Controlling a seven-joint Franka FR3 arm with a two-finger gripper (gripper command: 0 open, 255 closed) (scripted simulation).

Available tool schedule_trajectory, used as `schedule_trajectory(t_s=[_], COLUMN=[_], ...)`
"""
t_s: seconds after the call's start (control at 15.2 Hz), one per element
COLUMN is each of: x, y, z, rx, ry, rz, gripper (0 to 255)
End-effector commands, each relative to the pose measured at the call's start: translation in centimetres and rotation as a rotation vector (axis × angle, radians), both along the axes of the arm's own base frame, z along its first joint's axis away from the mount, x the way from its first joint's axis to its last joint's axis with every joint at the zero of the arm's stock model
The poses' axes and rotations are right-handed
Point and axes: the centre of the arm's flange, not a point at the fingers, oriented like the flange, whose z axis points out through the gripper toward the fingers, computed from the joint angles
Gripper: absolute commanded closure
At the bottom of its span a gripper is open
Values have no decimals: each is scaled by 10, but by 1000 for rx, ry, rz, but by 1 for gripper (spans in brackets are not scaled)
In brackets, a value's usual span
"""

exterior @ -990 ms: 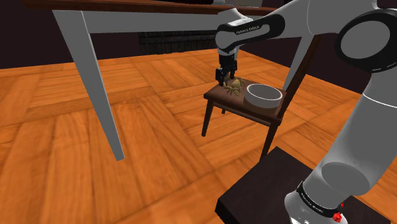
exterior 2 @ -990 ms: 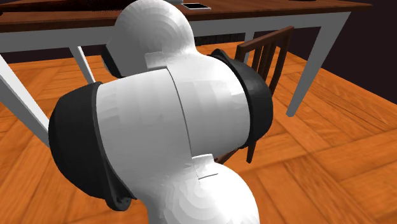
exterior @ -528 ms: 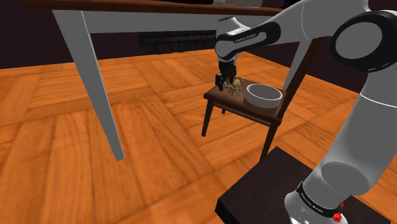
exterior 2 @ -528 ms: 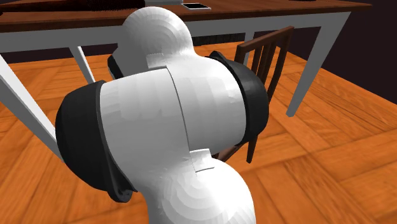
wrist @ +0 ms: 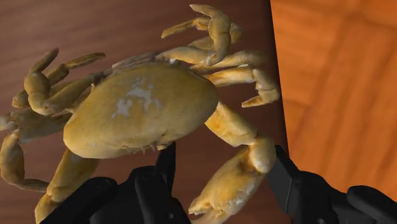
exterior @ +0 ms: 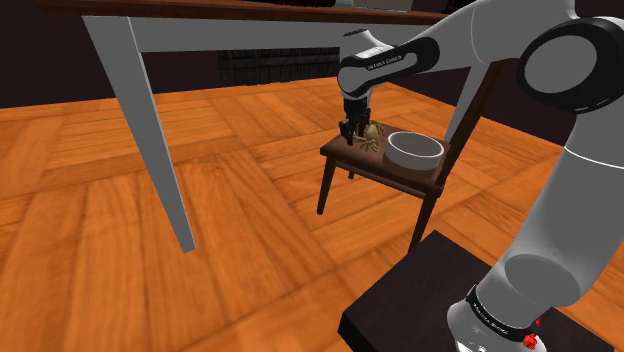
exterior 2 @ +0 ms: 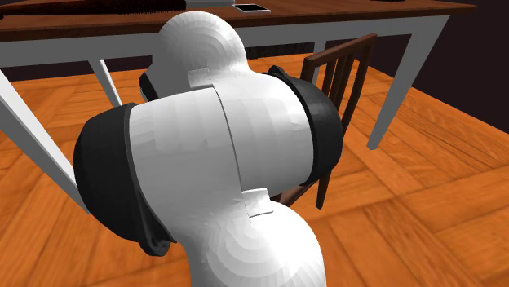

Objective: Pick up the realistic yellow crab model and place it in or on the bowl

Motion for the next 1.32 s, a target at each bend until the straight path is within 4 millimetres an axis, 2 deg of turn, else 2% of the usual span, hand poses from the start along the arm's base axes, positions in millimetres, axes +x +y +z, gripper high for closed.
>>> schedule_trajectory(t_s=[0.0, 0.53, 1.25], x=[0, 0, 0], y=[0, 0, 0], z=[0, 0, 58], rx=[0, 0, 0], ry=[0, 0, 0], rz=[0, 0, 0], gripper=[255, 255, 255])
